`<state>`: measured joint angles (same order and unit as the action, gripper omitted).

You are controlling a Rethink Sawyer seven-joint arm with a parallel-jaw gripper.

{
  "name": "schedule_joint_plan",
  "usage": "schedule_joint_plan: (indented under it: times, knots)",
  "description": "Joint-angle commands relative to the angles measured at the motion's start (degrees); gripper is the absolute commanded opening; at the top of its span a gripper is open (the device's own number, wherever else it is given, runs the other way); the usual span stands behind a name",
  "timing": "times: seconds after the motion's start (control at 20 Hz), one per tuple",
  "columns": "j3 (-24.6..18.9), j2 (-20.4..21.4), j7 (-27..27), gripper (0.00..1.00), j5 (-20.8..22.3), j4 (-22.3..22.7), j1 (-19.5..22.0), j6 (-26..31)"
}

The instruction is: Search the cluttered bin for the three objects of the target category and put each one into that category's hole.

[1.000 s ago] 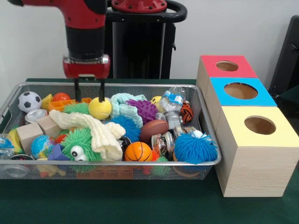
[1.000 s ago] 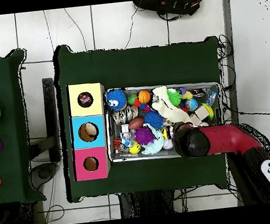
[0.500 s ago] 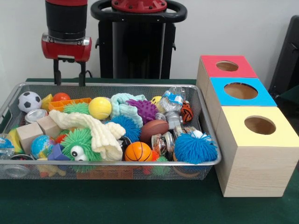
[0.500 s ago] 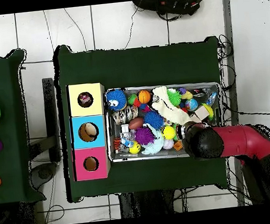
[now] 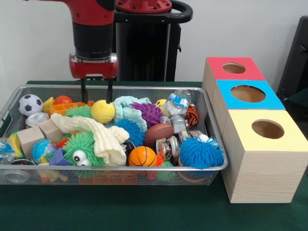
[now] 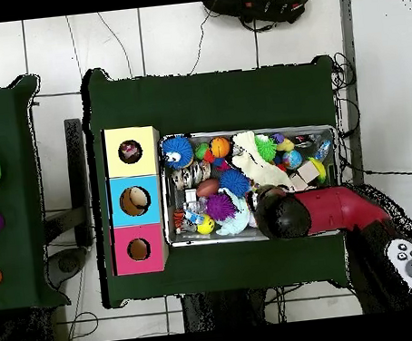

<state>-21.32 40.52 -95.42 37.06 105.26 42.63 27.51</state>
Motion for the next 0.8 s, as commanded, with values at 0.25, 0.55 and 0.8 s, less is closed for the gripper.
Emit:
schedule_joint_plan:
  times: [0.25,0.55,0.8]
  knots:
    - [0.54,-6.97,-0.52,1.0,4.67,-2.66,-0.51,-6.56]
    - [0.88,-8.07,-0.15,1.0,5.56,-3.35,0.46,-8.22]
    - [1.79,-10.72,-1.15,1.0,6.77,-4.87,-0.32,-10.36]
